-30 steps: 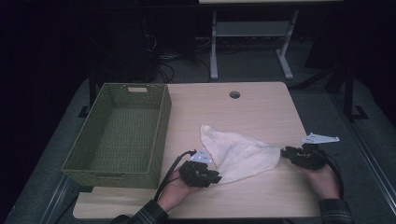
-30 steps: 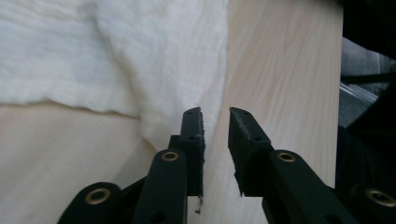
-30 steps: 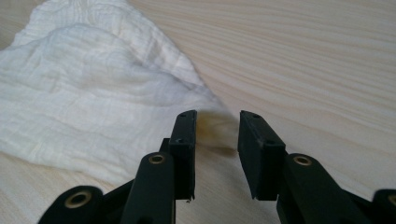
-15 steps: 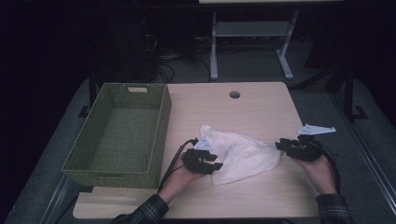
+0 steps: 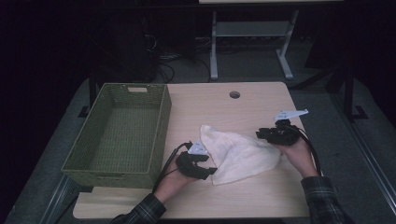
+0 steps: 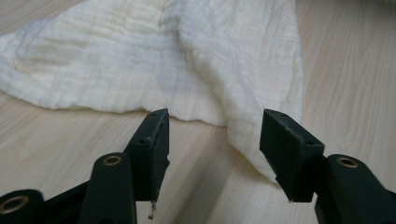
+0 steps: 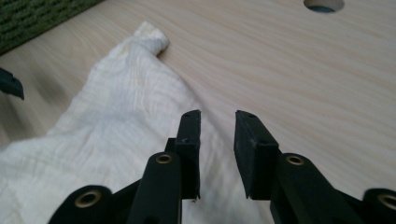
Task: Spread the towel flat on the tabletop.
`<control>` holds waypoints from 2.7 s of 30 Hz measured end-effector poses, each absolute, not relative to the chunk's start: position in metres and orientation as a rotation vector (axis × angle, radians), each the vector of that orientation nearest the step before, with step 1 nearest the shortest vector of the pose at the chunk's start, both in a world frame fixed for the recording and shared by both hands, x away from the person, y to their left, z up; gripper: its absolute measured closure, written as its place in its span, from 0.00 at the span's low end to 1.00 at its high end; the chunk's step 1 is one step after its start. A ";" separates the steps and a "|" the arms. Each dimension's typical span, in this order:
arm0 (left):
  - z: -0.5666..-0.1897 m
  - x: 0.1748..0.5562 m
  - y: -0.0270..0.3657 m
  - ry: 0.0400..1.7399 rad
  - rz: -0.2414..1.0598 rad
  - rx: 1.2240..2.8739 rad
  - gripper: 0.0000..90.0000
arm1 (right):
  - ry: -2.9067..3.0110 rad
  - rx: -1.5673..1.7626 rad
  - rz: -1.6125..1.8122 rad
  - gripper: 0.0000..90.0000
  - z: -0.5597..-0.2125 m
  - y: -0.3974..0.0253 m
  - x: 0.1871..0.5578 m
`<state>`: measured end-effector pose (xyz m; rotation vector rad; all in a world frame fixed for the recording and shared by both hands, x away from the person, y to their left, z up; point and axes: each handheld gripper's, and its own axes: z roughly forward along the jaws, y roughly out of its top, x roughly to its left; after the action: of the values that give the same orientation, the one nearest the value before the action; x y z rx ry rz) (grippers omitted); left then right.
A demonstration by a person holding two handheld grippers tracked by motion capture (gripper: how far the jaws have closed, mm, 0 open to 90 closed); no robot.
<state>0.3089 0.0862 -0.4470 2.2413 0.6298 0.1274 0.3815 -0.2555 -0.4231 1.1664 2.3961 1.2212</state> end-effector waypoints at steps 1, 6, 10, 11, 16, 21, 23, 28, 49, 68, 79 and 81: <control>-0.447 0.309 0.087 0.626 0.130 2.253 0.44 | 2.428 1.183 1.213 0.79 -0.424 -0.252 0.387; -0.448 0.306 0.090 0.636 0.132 2.246 0.40 | 2.470 1.162 1.184 0.80 -0.426 -0.237 0.402; -0.449 0.307 0.092 0.644 0.134 2.250 0.40 | 2.493 1.126 1.182 0.79 -0.430 -0.226 0.411; -0.449 0.307 0.092 0.644 0.132 2.251 0.40 | 2.532 1.135 1.163 0.77 -0.433 -0.222 0.416; -0.451 0.310 0.093 0.650 0.144 2.260 0.40 | 2.565 1.108 1.175 0.76 -0.439 -0.211 0.424; -0.451 0.311 0.094 0.660 0.145 2.250 0.40 | 2.628 1.124 1.157 0.75 -0.451 -0.203 0.428; -0.452 0.310 0.093 0.659 0.144 2.255 0.40 | 2.657 1.128 1.138 0.77 -0.455 -0.202 0.429; -0.453 0.310 0.093 0.665 0.151 2.251 0.40 | 2.680 1.120 1.112 0.98 -0.458 -0.200 0.428; -0.450 0.313 0.100 0.719 0.187 2.235 0.40 | 2.669 0.734 1.299 0.99 -0.411 -0.177 0.334; -0.451 0.315 0.101 0.729 0.187 2.242 0.40 | 2.729 0.678 1.272 0.82 -0.426 -0.160 0.297; -0.451 0.315 0.101 0.721 0.186 2.244 0.40 | 2.644 0.941 1.221 0.80 -0.427 -0.178 0.364; -0.451 0.314 0.101 0.721 0.190 2.242 0.40 | 2.665 0.979 1.195 0.78 -0.436 -0.177 0.370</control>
<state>0.3142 0.1008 -0.4509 2.2419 0.7205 0.1897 0.3700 -0.1771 -0.4357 0.9790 2.6653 1.1955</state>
